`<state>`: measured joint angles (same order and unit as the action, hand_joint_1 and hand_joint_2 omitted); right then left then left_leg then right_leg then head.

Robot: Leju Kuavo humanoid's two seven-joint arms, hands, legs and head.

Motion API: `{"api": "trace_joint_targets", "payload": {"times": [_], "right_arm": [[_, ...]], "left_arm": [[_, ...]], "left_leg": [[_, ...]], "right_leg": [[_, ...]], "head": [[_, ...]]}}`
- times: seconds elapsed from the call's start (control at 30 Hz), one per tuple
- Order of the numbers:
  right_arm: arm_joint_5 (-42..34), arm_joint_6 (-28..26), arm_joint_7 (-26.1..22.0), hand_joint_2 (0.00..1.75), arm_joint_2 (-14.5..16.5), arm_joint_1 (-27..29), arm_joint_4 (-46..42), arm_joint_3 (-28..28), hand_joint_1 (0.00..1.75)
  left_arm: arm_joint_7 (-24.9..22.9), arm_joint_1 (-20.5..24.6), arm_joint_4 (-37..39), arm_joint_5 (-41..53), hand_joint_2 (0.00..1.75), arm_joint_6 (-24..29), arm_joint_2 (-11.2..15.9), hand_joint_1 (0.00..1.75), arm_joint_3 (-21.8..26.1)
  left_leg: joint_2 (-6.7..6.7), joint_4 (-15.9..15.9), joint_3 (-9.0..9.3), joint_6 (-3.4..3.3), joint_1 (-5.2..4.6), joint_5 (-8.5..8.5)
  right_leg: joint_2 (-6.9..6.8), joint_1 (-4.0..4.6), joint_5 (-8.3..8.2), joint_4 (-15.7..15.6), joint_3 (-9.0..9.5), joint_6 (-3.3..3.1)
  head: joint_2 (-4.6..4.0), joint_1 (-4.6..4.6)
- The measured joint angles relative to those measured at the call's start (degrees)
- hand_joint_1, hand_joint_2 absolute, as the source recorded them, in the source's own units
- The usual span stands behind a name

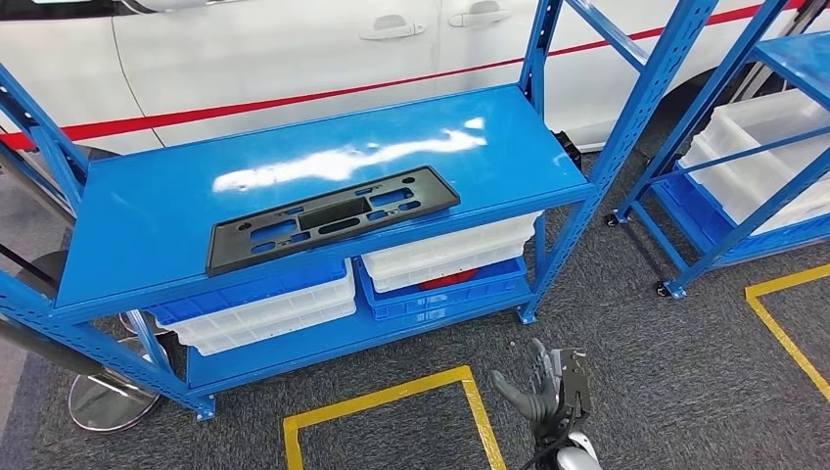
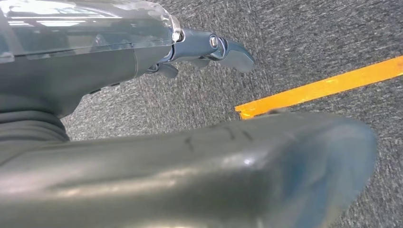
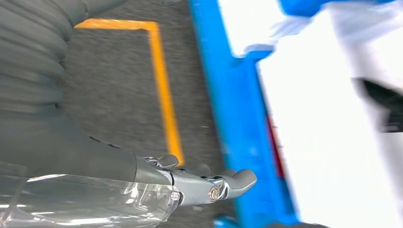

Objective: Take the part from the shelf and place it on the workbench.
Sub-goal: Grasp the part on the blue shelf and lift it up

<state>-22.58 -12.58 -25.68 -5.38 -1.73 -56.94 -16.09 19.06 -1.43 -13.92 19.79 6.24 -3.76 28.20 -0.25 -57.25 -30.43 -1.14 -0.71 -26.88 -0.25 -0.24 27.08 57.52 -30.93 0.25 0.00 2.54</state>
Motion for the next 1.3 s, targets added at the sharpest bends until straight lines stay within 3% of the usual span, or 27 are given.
{"api": "trace_joint_targets", "payload": {"times": [0.23,0.33,0.37,0.43,0.47,0.5,0.53,0.6,0.67,0.73,0.8,0.87,0.97,1.0,1.03,1.07,1.1,1.17,1.2,1.3], "right_arm": [[6.77,1.2,-3.26,1.75,-1.82,0.43,-14.74,3.26,0.0],[10.04,1.21,-4.47,1.75,-2.83,0.32,-21.17,4.22,0.0],[11.12,1.21,-4.82,1.75,-3.26,0.3,-23.19,4.52,0.0],[13.3,1.2,-5.23,1.75,-4.01,0.3,-26.9,4.86,0.0],[14.42,1.2,-5.28,1.75,-4.26,0.31,-28.59,4.92,0.0],[15.65,1.19,-5.24,1.75,-4.47,0.3,-30.33,4.92,0.0],[16.94,1.17,-5.11,1.75,-4.65,0.22,-32.06,4.9,0.0],[19.58,1.11,-4.7,1.75,-5.05,-0.12,-35.59,4.8,0.0],[22.14,0.98,-4.15,0.87,-5.45,-0.61,-38.99,4.62,0.0],[24.72,0.83,-3.53,0.87,-5.85,-0.96,-42.42,4.4,0.0],[27.25,0.59,-2.73,1.75,-6.22,-1.25,-45.57,4.12,0.0],[29.98,-0.14,-1.52,1.75,-6.54,-1.56,-47.85,3.72,0.0],[35.12,-2.43,0.1,1.75,-6.91,-1.61,-49.72,2.73,0.0],[37.03,-3.41,0.36,1.75,-6.99,-1.61,-50.01,2.35,0.0],[38.93,-4.43,0.56,1.75,-7.04,-1.61,-50.18,2.0,0.0],[40.9,-5.42,0.76,1.75,-7.05,-1.62,-50.26,1.66,0.0],[42.99,-6.42,1.0,1.75,-7.05,-1.63,-50.29,1.29,0.0],[47.14,-8.14,1.58,1.75,-7.05,-1.65,-50.34,0.54,0.0],[49.32,-8.89,1.96,1.75,-7.05,-1.66,-50.35,0.16,0.0],[55.51,-10.77,3.1,1.75,-7.04,-1.64,-50.32,-0.78,0.0]], "left_arm": [[1.02,0.61,0.26,2.08,0.0,-0.92,-0.03,0.0,0.53],[1.41,0.94,0.44,3.0,0.0,-1.26,-0.22,0.0,0.66],[1.51,1.08,0.5,3.3,0.0,-1.44,-0.32,0.0,0.7],[1.67,1.27,0.63,3.87,0.0,-1.77,-0.45,0.0,0.8],[1.73,1.31,0.68,4.13,0.0,-1.87,-0.49,0.0,0.87],[1.82,1.34,0.76,4.44,0.0,-1.96,-0.57,0.0,0.95],[1.92,1.38,0.81,4.73,0.0,-2.07,-0.69,0.0,1.03],[2.12,1.54,0.93,5.33,0.0,-2.38,-0.96,0.0,1.17],[2.26,1.78,1.04,5.91,0.0,-2.72,-1.13,0.0,1.39],[2.39,1.94,1.15,6.53,0.0,-2.93,-1.27,0.0,1.72],[2.52,2.03,1.24,7.15,0.0,-3.16,-1.37,0.0,1.94],[2.68,2.15,1.27,7.82,0.0,-3.68,-1.44,0.0,1.99],[2.79,2.28,1.32,8.78,0.0,-4.64,-1.51,0.0,1.98],[2.79,2.29,1.36,9.03,0.0,-4.85,-1.51,0.0,1.98],[2.79,2.3,1.4,9.27,0.0,-5.0,-1.52,0.0,1.98],[2.79,2.32,1.44,9.43,0.0,-5.07,-1.52,0.0,1.98],[2.8,2.37,1.46,9.59,0.0,-5.12,-1.52,0.0,1.98],[2.83,2.57,1.49,9.89,0.0,-5.31,-1.52,0.0,1.98],[2.85,2.69,1.5,10.02,0.0,-5.45,-1.54,0.0,1.98],[2.9,2.8,1.54,10.31,0.0,-5.83,-1.57,0.0,1.98]], "left_leg": [[0.02,-0.43,-0.32,-0.48,-0.41,-0.06],[0.08,0.72,0.03,-1.25,0.1,0.71],[0.12,1.09,0.12,-1.48,0.29,0.97],[0.16,1.21,0.01,-1.64,0.31,1.1],[0.15,1.16,-0.05,-1.63,0.31,1.09],[0.13,1.09,-0.06,-1.57,0.33,1.05],[0.09,0.97,-0.04,-1.47,0.36,0.97],[-0.06,0.49,0.01,-1.07,0.46,0.61],[-0.22,-0.24,-0.31,-0.47,0.32,0.19],[-0.29,-0.59,-0.73,0.13,0.19,0.03],[-0.28,-0.78,-0.84,0.75,0.3,-0.21],[-0.19,-3.43,-1.92,1.47,0.47,-2.05],[-0.1,-14.33,-7.06,2.27,0.88,-7.08],[-0.1,-16.78,-8.34,2.39,0.98,-7.55],[-0.1,-17.08,-8.63,2.42,1.05,-6.87],[-0.09,-15.03,-7.8,2.38,1.11,-5.15],[-0.08,-11.09,-6.04,2.24,1.15,-2.82],[-0.08,-3.69,-2.67,1.77,1.02,0.04],[-0.1,-1.7,-1.82,1.5,0.91,0.5],[-0.17,-0.82,-1.72,0.51,0.86,0.65]], "right_leg": [[-0.03,-0.38,-0.26,-0.14,-0.09,0.56],[0.06,-0.3,0.75,1.14,-0.64,1.05],[0.14,-0.31,2.19,3.41,-1.7,1.16],[0.23,-0.46,5.95,10.92,-5.37,1.33],[0.23,-0.53,7.12,14.41,-7.15,1.43],[0.22,-0.6,7.17,16.18,-8.14,1.51],[0.21,-0.68,6.01,15.59,-7.99,1.55],[0.21,-0.91,1.8,8.68,-4.89,1.55],[0.3,-0.83,-0.48,2.42,-2.09,1.27],[0.4,-0.56,-0.45,1.16,-1.78,0.68],[0.37,-0.64,-0.6,1.02,-1.9,-0.05],[0.22,-0.85,-0.73,0.74,-1.75,-0.71],[0.0,-0.83,-0.7,0.74,-1.78,-1.08],[-0.03,-0.81,-0.68,0.78,-1.79,-1.09],[-0.03,-0.81,-0.66,0.82,-1.77,-1.08],[-0.01,-0.82,-0.63,0.85,-1.7,-1.05],[0.01,-0.83,-0.56,0.89,-1.58,-0.96],[0.04,-0.66,-0.41,1.0,-1.48,-0.56],[0.04,-0.58,-0.4,1.02,-1.52,-0.26],[-0.01,-0.58,-0.56,1.19,-1.81,0.79]], "head": [[0.0,0.0],[0.0,0.0],[0.0,0.0],[0.0,0.0],[0.0,0.0],[0.0,0.0],[0.0,0.0],[0.0,0.0],[0.0,0.0],[0.0,0.0],[0.0,0.0],[0.0,0.01],[0.0,0.02],[0.0,0.01],[0.0,0.02],[0.0,0.02],[0.0,0.01],[0.0,0.01],[0.0,0.01],[0.0,0.0]]}}
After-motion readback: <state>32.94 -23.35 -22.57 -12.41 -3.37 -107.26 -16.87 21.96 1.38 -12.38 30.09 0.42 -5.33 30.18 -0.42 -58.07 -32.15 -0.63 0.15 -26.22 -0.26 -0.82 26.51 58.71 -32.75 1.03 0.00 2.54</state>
